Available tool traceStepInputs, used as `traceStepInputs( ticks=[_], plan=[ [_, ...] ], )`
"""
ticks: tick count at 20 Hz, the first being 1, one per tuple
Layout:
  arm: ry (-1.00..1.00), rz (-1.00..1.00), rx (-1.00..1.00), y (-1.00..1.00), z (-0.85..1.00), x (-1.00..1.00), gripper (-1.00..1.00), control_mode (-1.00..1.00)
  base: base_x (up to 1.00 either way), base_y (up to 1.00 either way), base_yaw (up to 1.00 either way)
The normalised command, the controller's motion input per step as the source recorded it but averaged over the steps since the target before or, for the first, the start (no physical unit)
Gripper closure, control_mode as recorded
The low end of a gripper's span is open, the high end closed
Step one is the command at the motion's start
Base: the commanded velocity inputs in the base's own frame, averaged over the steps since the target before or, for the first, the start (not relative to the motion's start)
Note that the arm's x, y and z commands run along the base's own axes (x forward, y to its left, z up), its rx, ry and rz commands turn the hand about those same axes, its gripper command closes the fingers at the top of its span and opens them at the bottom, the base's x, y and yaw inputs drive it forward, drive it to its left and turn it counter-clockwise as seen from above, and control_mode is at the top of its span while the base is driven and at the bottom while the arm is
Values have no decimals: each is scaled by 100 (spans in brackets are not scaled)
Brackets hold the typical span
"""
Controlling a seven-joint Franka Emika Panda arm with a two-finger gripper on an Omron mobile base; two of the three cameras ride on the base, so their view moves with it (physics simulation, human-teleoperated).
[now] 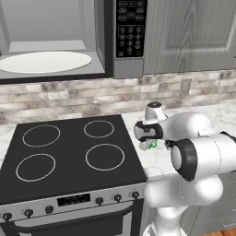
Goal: Place the microwavable item in the microwave. Then, close the microwave door and press the start button.
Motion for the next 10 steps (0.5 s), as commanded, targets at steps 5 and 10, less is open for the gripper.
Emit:
traceStepInputs(
  ticks=[5,10],
  plan=[
    [-20,0,0,0,65,-74,100,-100,0,0,0],
    [-19,2,0,0,93,-91,100,-100,0,0,0]
  ],
)
